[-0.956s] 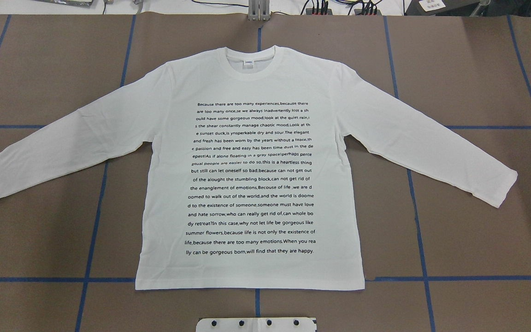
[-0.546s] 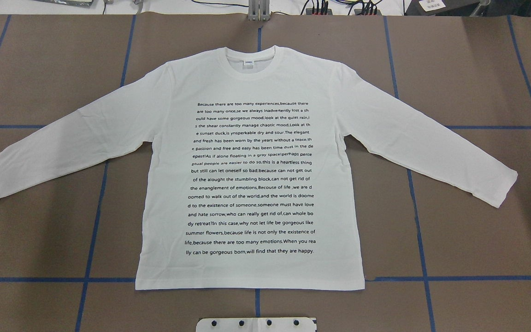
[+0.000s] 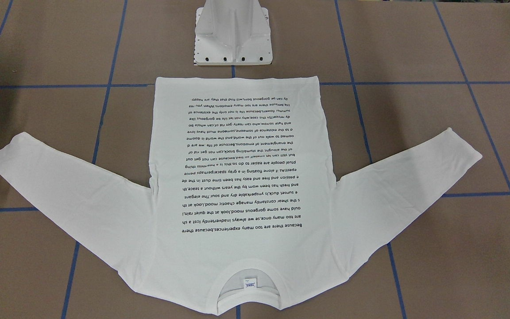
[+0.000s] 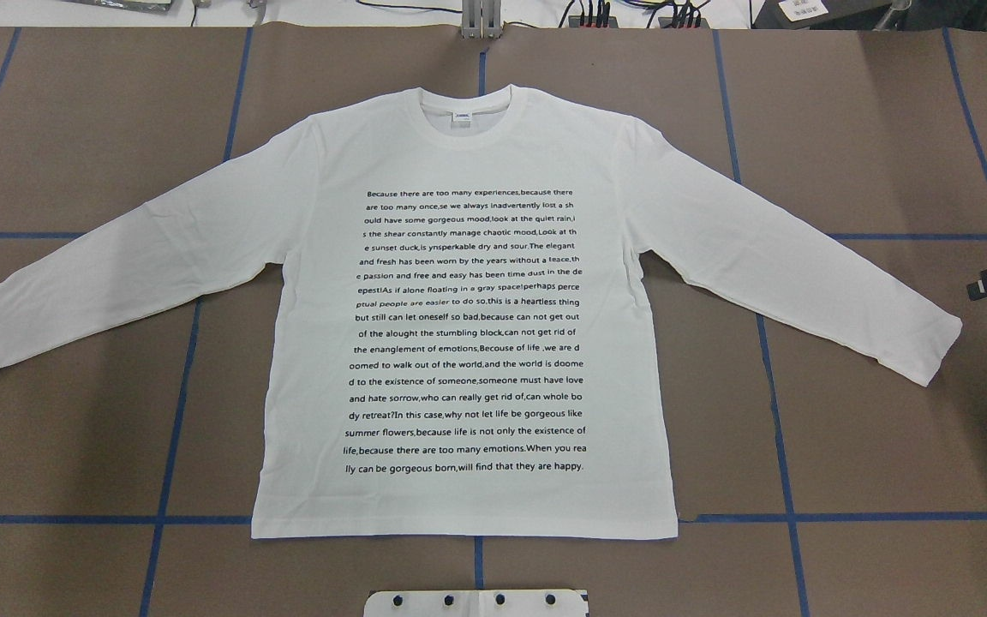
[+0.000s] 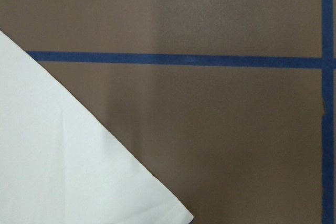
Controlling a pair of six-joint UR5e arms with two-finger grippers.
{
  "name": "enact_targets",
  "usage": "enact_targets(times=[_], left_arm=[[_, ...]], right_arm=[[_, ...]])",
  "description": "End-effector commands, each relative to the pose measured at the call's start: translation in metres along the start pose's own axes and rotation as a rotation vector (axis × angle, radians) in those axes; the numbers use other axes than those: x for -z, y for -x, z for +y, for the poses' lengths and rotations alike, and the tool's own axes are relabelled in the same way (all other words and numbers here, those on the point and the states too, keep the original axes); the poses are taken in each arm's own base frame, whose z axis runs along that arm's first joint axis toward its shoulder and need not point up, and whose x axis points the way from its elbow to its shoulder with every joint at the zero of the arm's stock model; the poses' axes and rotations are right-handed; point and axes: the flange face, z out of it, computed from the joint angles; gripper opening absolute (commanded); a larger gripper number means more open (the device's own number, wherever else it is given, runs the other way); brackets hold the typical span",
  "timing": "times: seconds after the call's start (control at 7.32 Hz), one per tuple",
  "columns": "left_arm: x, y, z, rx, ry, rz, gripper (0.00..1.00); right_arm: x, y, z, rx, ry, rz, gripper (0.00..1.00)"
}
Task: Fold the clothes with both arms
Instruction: 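Move the right gripper toward the cuff of the sleeve nearest it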
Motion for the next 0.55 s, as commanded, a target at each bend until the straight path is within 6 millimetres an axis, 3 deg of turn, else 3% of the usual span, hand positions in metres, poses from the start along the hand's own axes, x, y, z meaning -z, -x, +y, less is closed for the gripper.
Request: enact_targets(times=[0.0, 0.41], left_arm=[[0.001, -0.001, 0.000, -0.005, -0.003, 0.000, 1.00], [0.002, -0.002, 0.000, -0.008, -0.006, 0.000, 1.00]], right_arm=[[-0.026, 0.018, 0.009, 0.029, 0.033, 0.032, 1.00], [-0.042, 0.031, 0.016, 0.056, 0.063, 0.041, 1.00]])
